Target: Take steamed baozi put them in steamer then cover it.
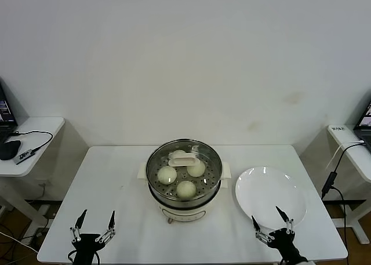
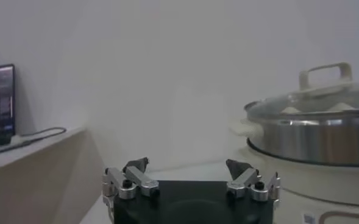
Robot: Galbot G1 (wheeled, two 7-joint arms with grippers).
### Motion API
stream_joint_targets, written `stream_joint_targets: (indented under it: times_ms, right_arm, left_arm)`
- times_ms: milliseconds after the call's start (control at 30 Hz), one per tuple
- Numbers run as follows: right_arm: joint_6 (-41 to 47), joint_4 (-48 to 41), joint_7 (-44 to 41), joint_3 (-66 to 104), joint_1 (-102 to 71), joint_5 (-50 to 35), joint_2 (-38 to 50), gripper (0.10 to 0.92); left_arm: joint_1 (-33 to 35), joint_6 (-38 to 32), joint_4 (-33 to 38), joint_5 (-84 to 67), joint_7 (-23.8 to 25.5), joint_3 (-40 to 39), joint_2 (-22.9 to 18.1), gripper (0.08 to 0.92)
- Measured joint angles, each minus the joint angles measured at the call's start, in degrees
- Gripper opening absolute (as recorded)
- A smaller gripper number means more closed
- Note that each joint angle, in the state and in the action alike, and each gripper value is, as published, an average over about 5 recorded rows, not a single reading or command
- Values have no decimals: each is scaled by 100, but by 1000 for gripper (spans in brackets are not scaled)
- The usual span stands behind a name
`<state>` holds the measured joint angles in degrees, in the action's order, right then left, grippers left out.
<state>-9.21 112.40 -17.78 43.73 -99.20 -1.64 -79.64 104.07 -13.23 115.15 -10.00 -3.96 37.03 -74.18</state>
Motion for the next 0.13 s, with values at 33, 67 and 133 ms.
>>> stream_joint_targets:
  times_ms: [33,67,133]
  right_arm:
    - [5,23,2,-2,-17,-18,6,823]
    - [11,47,6,-3,-31,-37,11,823]
    - [17,69,10,-4,-44,-55,15,823]
  left_arm:
    - [-4,-6,-20,-46,11,9,4,823]
    - [-10,-10,-35,-87,19,15,6,823]
    - [-17,-14,-47,-127,28,19,7,823]
